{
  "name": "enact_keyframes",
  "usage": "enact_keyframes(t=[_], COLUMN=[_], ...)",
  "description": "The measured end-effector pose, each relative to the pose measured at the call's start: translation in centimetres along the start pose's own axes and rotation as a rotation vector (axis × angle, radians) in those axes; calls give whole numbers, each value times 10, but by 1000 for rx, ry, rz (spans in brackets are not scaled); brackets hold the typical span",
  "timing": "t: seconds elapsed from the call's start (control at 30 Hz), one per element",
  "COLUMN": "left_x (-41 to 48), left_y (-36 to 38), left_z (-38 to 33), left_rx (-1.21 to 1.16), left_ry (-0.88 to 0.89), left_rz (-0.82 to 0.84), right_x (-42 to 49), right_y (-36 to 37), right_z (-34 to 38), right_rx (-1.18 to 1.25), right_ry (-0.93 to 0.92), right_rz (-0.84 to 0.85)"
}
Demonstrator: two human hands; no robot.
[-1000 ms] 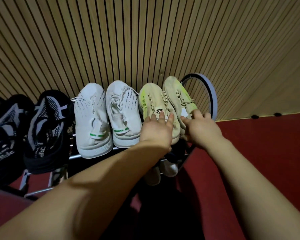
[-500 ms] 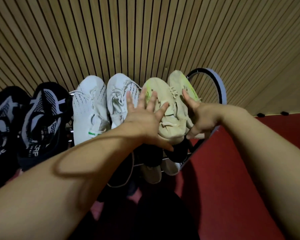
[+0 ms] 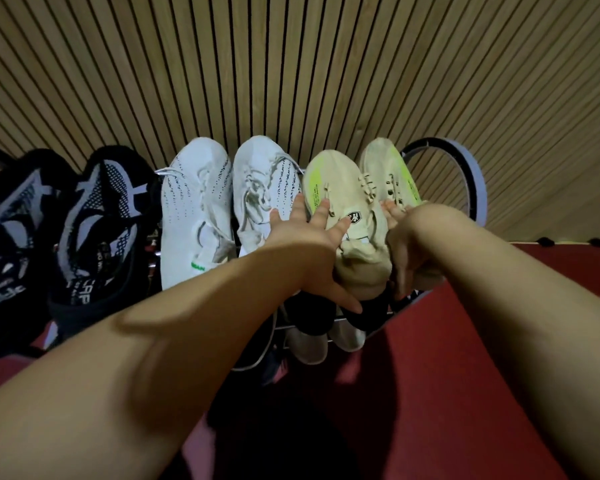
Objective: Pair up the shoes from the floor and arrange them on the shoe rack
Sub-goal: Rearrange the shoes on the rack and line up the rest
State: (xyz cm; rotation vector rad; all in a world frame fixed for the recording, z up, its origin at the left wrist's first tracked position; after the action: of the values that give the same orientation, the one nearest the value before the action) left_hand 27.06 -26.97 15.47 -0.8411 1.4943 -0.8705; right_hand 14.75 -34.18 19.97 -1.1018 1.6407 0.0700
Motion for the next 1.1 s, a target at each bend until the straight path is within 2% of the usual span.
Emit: enact_keyframes(t=[0.23, 0.3, 0.4, 0.57, 0.67, 0.73, 0.8, 0.87, 0.97, 1.03, 1.1], left_x=[-7, -12, -31, -65, -76, -80, -84, -88, -100, -103, -106], left_y=[1, 4, 17, 72, 116, 141, 164, 184, 207, 224, 239], left_z=[-2, -3, -9, 18, 42, 55, 70, 86, 113, 136, 155], left_rx=[-16, 37, 266, 518, 496, 524, 507, 436, 260, 108, -53], left_ry=[-1, -5, 3, 50, 127, 188, 264, 259, 54, -117, -187], left_rz=[-48, -116, -307, -643, -776, -801, -769, -727, -586, -417, -247], right_x=[-1, 4, 1, -14, -14, -10, -2, 7, 21, 29, 36], right_y=[4, 10, 31, 97, 131, 140, 144, 146, 151, 149, 144], right_z=[6, 6, 9, 55, 106, 132, 153, 169, 203, 225, 246], right_rx=[-82, -5, 177, 527, 797, 961, 1088, 1181, 1100, 1015, 969], right_ry=[63, 63, 107, 266, 325, 336, 327, 313, 261, 182, 74], right_rz=[29, 0, -203, -745, -914, -942, -925, -876, -762, -679, -629])
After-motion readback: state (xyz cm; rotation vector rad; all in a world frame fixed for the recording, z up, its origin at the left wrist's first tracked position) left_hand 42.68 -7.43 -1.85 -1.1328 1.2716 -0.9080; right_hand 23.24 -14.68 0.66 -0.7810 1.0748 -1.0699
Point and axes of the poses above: each hand's wrist, its own x-axis towards the middle knuckle, its own y-axis out of the palm, z = x × y, the point moved 1 cm from there along x, towards the middle knuckle, and after that the axes turned 8 degrees about z, right-handed, at the moved point
